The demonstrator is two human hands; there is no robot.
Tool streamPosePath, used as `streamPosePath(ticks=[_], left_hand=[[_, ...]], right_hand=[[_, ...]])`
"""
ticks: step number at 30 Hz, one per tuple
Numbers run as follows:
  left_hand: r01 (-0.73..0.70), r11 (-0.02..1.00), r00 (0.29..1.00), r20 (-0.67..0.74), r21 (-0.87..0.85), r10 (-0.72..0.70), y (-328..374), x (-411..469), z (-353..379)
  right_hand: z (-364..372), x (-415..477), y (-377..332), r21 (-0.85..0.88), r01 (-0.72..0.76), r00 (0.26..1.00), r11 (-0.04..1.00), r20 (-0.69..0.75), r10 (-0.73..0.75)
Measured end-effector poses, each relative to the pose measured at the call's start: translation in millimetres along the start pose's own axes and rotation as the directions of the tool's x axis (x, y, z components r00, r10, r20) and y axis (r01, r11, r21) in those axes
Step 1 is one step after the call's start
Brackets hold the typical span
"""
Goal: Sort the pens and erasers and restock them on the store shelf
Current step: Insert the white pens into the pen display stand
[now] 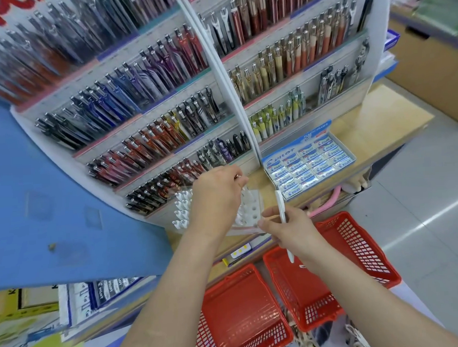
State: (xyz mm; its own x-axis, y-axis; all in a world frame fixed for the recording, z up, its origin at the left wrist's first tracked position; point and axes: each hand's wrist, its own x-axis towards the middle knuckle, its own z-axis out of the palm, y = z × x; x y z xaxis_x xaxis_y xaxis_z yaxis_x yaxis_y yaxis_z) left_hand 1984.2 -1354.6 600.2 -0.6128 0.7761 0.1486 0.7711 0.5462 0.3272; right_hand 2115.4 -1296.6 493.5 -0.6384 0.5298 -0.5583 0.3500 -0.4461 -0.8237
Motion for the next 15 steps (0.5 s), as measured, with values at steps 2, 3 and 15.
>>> streamPosePath(ticks=[2, 3, 15], left_hand=[[-0.002, 1.0, 1.0, 0.009, 0.019, 0.002, -1.0, -0.8, 1.6], [-0.005, 1.0, 1.0, 0.003, 0.021, 0.005, -2.2, -0.7, 2.7], [0.036, 0.996, 0.998, 0.057, 0.083, -0.041, -7.7, 6.4, 23.8]], right_hand=[[0.1, 0.6, 0.6, -0.002, -0.001, 1.0, 1.0, -0.002, 0.001], [-0.1, 0.7, 0.6, -0.003, -0.001, 1.0, 1.0, -0.005, 0.001], [-0.5, -1.2, -6.2, -0.018, -0.013, 1.0, 1.0, -0.003, 0.013]])
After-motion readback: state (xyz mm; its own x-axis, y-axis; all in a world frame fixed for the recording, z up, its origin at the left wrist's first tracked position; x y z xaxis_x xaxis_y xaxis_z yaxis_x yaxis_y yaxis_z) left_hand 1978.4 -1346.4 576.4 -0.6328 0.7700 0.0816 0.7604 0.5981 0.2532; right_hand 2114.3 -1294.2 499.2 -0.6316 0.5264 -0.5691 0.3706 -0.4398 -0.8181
